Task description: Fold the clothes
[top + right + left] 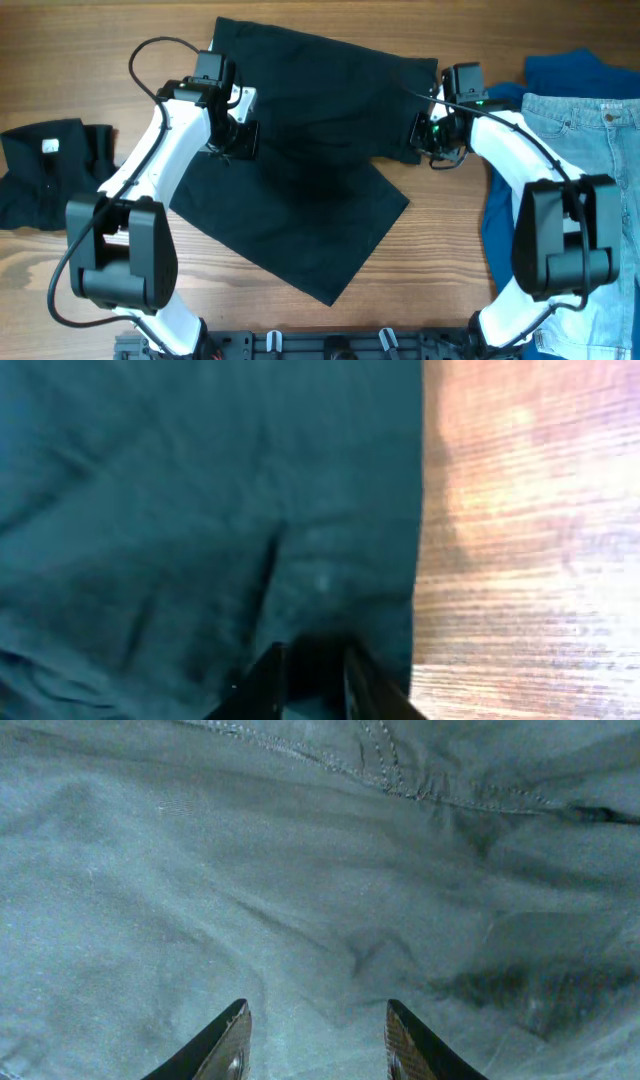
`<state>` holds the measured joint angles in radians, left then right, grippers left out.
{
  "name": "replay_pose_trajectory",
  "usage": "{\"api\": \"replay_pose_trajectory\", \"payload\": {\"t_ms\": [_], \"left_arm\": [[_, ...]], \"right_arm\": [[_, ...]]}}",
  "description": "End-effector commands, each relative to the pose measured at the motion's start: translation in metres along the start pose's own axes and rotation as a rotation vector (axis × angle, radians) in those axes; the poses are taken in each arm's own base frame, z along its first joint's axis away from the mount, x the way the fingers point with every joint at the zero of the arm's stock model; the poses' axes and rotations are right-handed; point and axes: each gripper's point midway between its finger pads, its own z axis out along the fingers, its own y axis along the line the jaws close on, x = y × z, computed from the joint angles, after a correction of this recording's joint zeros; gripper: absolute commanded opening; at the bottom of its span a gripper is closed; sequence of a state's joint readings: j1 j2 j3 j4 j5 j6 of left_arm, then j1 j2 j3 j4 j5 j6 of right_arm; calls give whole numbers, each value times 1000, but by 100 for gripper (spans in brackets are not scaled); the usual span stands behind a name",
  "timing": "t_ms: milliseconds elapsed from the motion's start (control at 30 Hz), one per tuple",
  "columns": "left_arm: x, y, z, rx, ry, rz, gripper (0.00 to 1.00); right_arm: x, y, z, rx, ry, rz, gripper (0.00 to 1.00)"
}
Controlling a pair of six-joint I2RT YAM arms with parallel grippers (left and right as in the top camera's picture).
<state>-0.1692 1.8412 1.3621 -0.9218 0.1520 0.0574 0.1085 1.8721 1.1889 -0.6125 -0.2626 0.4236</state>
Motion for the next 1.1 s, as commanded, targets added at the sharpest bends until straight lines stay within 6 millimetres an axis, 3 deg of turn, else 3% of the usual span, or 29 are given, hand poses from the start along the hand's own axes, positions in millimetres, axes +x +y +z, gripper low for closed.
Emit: {"api": "replay_pose_trajectory", "payload": {"t_ms": [0, 133, 233, 300, 333, 367, 400, 467, 500, 567, 600, 633, 667, 767, 933, 1000, 1067], "left_arm": [[0, -1, 6, 14, 1, -16, 43], [-1, -1, 6, 15, 0, -15, 43], [-3, -2, 6, 16, -9, -13, 46], [-7, -2, 6, 16, -25, -10, 50], [-9, -2, 6, 16, -33, -9, 53], [-9, -2, 6, 16, -34, -9, 57], [-9, -2, 6, 16, -33, -9, 60], [-10, -1, 5, 15, -37, -9, 61], [-11, -1, 4, 15, -41, -10, 61], [-15, -1, 1, 15, -52, -9, 59], [-16, -1, 1, 16, -56, -8, 55], [-16, -2, 1, 16, -54, -8, 39], [-14, -2, 1, 16, -47, -8, 27], [-10, -2, 1, 15, -32, -11, 24], [-10, -2, 0, 15, -30, -11, 27], [-9, -2, -2, 15, -29, -12, 28], [-10, -2, -7, 14, -42, -10, 33]], "right_arm": [[21, -8, 14, 11, 75, 20, 4], [38, -15, 10, 34, 130, 28, 4], [38, -9, -13, 25, 124, -36, 5], [6, 3, -48, -3, 3, -101, 62], [-18, 7, -69, -12, -95, -95, 71], [-44, 9, -91, -27, -195, -57, 70], [-63, 9, -106, -46, -263, -28, 63], [-72, 4, -110, -55, -290, 24, 50], [-69, 1, -104, -47, -269, 31, 48], [-54, -4, -80, -20, -185, 40, 38], [-45, -7, -65, -5, -129, 52, 25], [-29, -6, -48, -16, -40, 65, 12], [-15, 0, -38, -44, 31, 67, 6], [27, 21, -20, -131, 226, 5, 7], [95, 37, 0, -75, 423, -112, 12], [116, 34, 7, -33, 462, -143, 12], [133, 14, 17, 90, 470, -103, 12]]}}
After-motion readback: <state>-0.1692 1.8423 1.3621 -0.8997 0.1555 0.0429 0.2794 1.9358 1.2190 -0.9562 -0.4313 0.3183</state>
